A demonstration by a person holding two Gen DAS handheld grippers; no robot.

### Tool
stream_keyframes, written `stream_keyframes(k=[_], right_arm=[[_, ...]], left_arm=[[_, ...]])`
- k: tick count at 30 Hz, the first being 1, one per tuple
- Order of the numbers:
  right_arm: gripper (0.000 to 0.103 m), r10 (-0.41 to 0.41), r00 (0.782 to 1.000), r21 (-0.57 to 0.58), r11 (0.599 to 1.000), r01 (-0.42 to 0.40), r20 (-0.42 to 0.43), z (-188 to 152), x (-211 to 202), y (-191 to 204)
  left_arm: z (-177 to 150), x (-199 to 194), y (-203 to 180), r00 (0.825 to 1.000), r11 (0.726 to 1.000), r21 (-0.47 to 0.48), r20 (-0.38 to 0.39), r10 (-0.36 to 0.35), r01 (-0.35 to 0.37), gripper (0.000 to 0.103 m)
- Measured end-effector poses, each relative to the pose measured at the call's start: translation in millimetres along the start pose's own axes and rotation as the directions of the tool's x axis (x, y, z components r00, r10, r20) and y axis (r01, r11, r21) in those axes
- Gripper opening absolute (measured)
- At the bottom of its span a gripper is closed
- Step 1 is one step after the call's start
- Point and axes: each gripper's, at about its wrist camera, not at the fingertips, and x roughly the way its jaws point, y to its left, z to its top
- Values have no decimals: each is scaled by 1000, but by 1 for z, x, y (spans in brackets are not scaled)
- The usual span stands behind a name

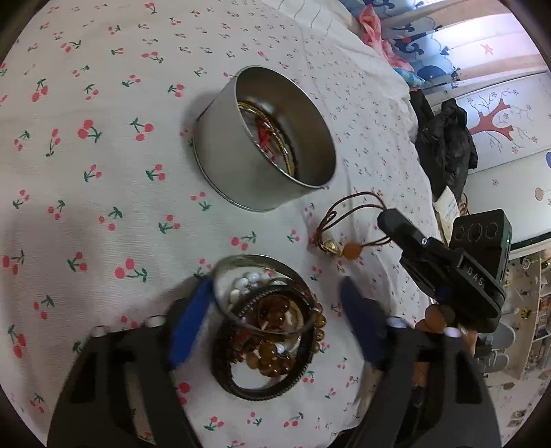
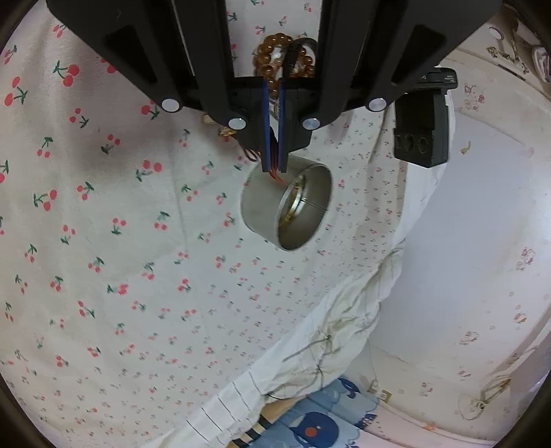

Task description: Organize jewelry

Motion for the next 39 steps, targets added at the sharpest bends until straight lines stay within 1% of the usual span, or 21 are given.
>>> stream_keyframes(k=[2, 4, 6, 8, 10, 13, 14, 15, 16, 17, 18, 19, 26, 30, 33, 34, 35, 37, 38, 39], right_arm=[[5, -23, 1000, 5, 1000, 23, -16, -1, 4, -3], [5, -35, 999, 7, 999, 35, -25, -2, 6, -5], [5, -48, 998, 8, 999, 48, -29, -3, 8, -7], [5, -58, 998, 12, 998, 59, -31, -4, 8, -8], [5, -67, 997, 16, 998, 68, -37, -4, 9, -9], [5, -86, 995, 27, 996, 87, -49, -5, 12, -13], [6, -92, 994, 32, 995, 94, -54, -4, 12, -15], [9, -100, 993, 42, 994, 102, -57, -5, 13, -17], [23, -101, 993, 51, 993, 104, -56, -5, 12, -19], [42, -103, 993, 58, 993, 106, -54, -5, 12, -20], [47, -107, 993, 63, 992, 110, -48, -5, 11, -21], [47, -108, 993, 59, 992, 110, -45, -4, 11, -21], [47, -117, 991, 41, 992, 120, -68, -6, 16, -19], [46, -137, 988, 23, 990, 139, -76, -8, 19, -19], [30, -151, 985, -4, 988, 152, -78, -10, 21, -17], [18, -151, 985, -17, 989, 150, -82, -11, 21, -16], [15, -153, 985, -26, 988, 151, -82, -11, 22, -14], [14, -158, 985, -57, 986, 154, -72, -12, 21, -8], [13, -156, 985, -64, 986, 152, -71, -11, 20, -7], [13, -159, 985, -75, 985, 154, -67, -11, 19, -4]], left_arm=[[1, 4, 1, 1000, 1000, -3, -3, 14, -14, 34], [2, 6, 2, 1000, 1000, -7, -5, 13, -13, 30], [2, 6, 1, 1000, 1000, 0, 10, 19, -19, 25], [2, 4, 0, 999, 1000, 7, 24, 27, -28, 19], [3, 2, 1, 999, 1000, 7, 31, 26, -27, 16], [5, 2, -1, 999, 999, 16, 37, 37, -37, 15], [5, 1, -1, 998, 999, 18, 40, 39, -40, 14], [6, 1, -2, 998, 999, 20, 46, 42, -43, 13], [6, 0, 0, 998, 999, 22, 50, 35, -36, 13], [7, -1, -1, 998, 999, 25, 53, 27, -28, 13], [8, -1, -1, 998, 999, 29, 52, 24, -25, 13], [8, -1, -3, 999, 999, 33, 51, 16, -18, 13], [10, 7, -8, 999, 999, 23, 40, -22, 21, 13], [9, 10, -11, 999, 999, 27, 37, -27, 26, 13], [9, 10, -12, 999, 999, 33, 40, -32, 30, 13], [9, 10, -13, 999, 999, 36, 42, -35, 33, 13], [9, 11, -15, 998, 998, 43, 42, -36, 34, 13], [7, 10, -19, 998, 998, 58, 50, -33, 30, 12], [7, 10, -22, 998, 997, 71, 50, -33, 29, 8], [6, 9, -24, 998, 996, 82, 50, -32, 28, 6]])
